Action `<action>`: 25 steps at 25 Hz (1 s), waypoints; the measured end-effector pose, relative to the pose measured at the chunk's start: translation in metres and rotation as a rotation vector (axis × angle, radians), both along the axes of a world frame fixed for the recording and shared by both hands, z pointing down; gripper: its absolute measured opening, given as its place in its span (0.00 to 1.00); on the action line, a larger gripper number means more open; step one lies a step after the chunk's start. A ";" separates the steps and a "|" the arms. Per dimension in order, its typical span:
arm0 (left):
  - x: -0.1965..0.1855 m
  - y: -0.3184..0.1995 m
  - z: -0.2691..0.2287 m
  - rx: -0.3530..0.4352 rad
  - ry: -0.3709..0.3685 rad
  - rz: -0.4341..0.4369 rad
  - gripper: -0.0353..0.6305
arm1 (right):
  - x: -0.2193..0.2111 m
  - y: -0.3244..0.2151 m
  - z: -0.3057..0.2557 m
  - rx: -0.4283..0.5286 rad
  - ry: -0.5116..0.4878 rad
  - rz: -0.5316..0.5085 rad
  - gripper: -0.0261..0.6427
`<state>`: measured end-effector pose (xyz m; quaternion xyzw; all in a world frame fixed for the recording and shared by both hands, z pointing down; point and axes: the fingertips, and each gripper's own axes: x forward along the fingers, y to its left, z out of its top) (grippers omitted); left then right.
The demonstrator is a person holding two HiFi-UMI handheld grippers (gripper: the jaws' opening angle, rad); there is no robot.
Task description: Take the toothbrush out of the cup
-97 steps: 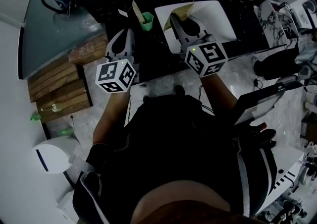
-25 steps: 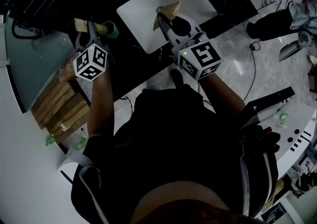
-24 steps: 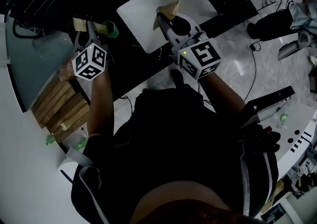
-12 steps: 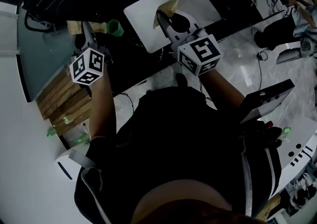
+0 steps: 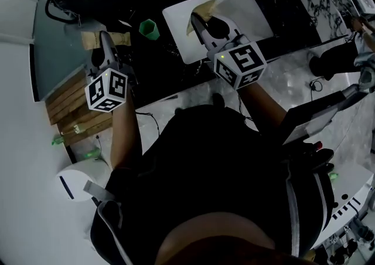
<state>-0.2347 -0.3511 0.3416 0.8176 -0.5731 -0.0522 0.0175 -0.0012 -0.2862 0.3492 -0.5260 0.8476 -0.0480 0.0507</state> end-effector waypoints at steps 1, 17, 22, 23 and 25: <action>-0.002 0.005 0.000 -0.002 -0.014 -0.008 0.09 | -0.002 -0.002 0.000 0.001 -0.001 -0.010 0.11; 0.000 0.070 0.026 -0.081 -0.066 -0.007 0.09 | -0.061 -0.009 0.003 -0.009 0.030 -0.144 0.11; 0.002 0.072 0.022 -0.069 -0.062 0.008 0.09 | -0.071 -0.007 0.001 0.002 0.043 -0.160 0.11; 0.002 0.072 0.022 -0.070 -0.059 0.008 0.09 | -0.071 -0.006 0.002 0.001 0.046 -0.159 0.11; 0.001 0.073 0.023 -0.072 -0.059 0.008 0.09 | -0.070 -0.005 0.003 -0.002 0.051 -0.153 0.11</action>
